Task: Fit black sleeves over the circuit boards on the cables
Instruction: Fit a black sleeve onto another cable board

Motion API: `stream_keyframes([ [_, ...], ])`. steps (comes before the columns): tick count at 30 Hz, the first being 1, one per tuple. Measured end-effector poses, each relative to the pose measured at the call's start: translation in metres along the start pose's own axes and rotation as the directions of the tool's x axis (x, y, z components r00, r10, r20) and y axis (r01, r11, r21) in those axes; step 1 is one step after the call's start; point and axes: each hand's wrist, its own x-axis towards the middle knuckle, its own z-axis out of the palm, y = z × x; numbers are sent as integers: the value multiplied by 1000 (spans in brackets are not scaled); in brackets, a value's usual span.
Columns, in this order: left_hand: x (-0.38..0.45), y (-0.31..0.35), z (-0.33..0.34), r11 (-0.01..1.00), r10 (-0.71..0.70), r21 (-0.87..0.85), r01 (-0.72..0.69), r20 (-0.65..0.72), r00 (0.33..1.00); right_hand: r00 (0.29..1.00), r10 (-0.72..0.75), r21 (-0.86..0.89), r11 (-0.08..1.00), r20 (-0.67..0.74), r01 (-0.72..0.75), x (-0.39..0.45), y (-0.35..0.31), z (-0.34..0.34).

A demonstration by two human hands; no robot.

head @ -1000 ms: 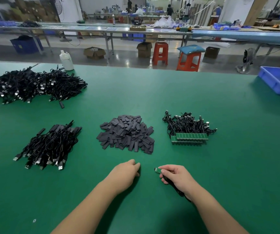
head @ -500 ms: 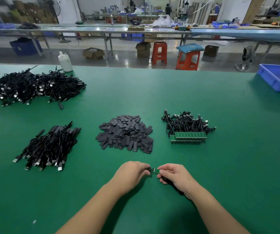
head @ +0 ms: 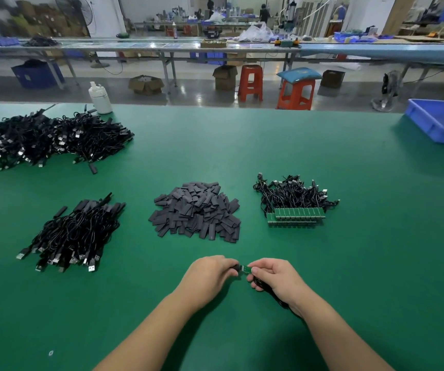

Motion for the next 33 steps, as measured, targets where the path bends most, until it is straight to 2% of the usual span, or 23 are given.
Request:
stream_keyframes([
  [5,4,3,0,1000,2,8,-2,63,998,1000,8,32,999,-5,-8,0,0,0],
  [16,6,2,-3,999,45,-16,-44,112,993,1000,9,-5,1000,10,-9,0,0,0],
  [23,9,1,-5,998,44,-45,-39,135,990,999,-23,-65,998,31,25,1,-1,-2],
  [33,8,8,-5,998,42,-55,-35,136,990,999,-39,-46,998,31,40,0,-1,-1],
])
